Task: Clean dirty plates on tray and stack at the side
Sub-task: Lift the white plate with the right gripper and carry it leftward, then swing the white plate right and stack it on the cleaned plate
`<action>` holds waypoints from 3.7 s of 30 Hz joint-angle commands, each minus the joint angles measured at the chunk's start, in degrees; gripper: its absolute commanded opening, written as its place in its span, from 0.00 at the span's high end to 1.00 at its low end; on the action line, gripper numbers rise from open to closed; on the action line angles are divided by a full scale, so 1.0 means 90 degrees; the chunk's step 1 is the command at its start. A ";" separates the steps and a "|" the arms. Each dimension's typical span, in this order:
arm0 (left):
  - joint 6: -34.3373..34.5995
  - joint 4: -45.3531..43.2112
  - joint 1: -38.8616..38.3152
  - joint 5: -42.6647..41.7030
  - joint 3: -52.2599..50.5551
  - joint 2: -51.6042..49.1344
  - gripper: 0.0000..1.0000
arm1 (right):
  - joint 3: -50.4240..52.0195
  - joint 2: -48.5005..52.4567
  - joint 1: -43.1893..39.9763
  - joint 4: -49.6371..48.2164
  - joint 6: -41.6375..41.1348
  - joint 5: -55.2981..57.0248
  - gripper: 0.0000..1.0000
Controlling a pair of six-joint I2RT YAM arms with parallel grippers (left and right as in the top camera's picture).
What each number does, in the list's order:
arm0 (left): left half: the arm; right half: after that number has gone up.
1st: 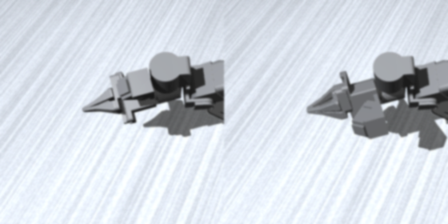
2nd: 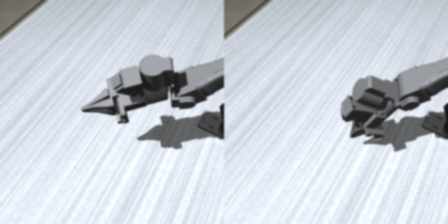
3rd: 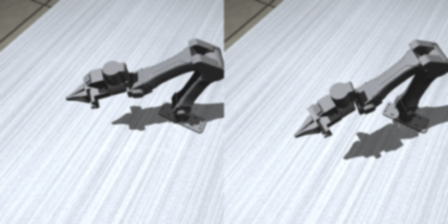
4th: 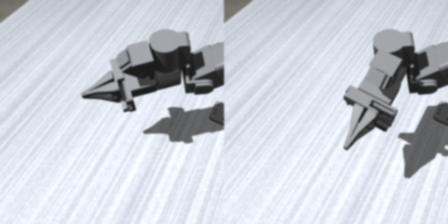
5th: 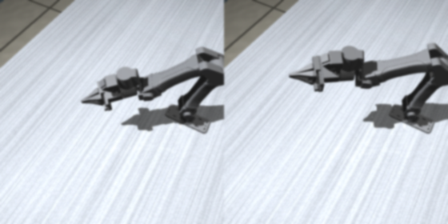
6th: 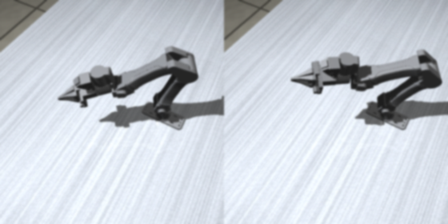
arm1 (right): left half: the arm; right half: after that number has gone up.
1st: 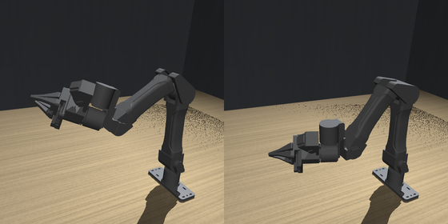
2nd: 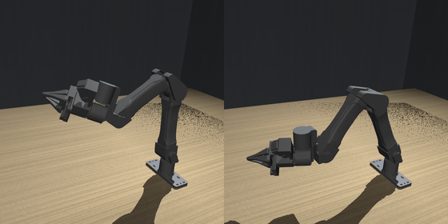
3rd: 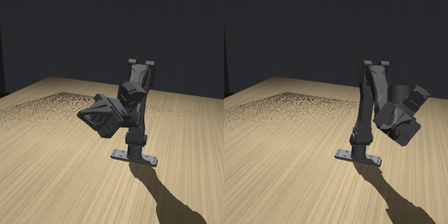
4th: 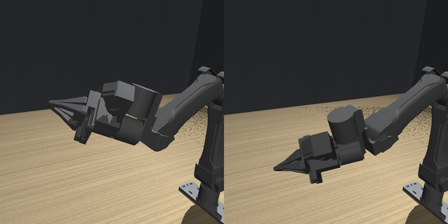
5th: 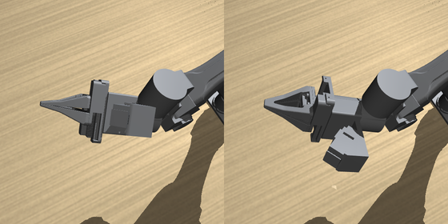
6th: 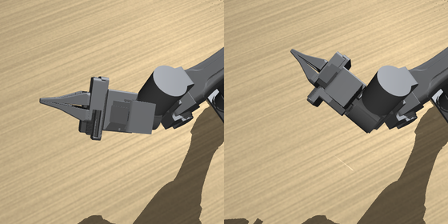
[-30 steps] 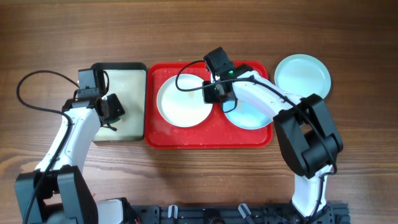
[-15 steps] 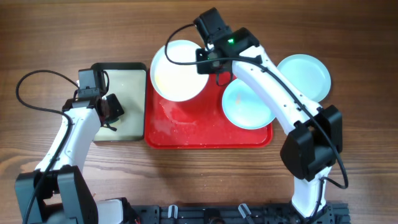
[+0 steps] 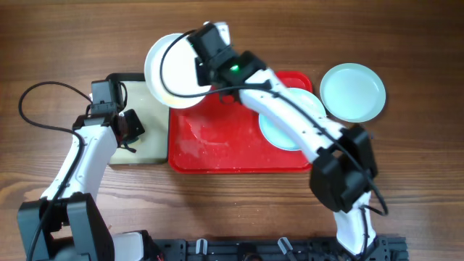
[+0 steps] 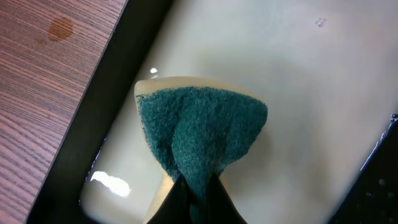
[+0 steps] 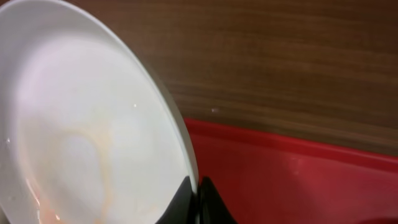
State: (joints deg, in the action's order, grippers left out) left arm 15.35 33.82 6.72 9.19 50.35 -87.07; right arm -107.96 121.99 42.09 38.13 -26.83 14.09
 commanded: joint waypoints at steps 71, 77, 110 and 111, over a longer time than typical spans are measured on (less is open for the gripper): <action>0.0061 -0.0029 0.0022 0.0080 -0.0029 -0.0029 0.94 | -0.0129 0.0389 0.1787 -0.5299 0.7487 0.3327 0.96; 0.0061 -0.0029 0.0022 0.0080 -0.0029 -0.0029 0.94 | -0.0129 0.0389 0.1690 -0.4699 0.5586 0.3322 0.96; 0.0061 -0.0029 0.0022 0.0032 -0.0029 -0.0029 0.94 | -0.0129 -0.0534 -0.2854 0.1911 0.0646 -0.2254 0.96; 0.0061 -0.0029 0.0022 0.0032 -0.0029 -0.0029 0.94 | -0.0129 -0.0532 -0.3330 0.2193 0.0644 -0.2254 0.96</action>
State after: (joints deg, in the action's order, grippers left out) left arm 15.35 33.80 6.83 9.17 50.30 -87.07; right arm -108.51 118.89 18.90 54.83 -20.36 -5.17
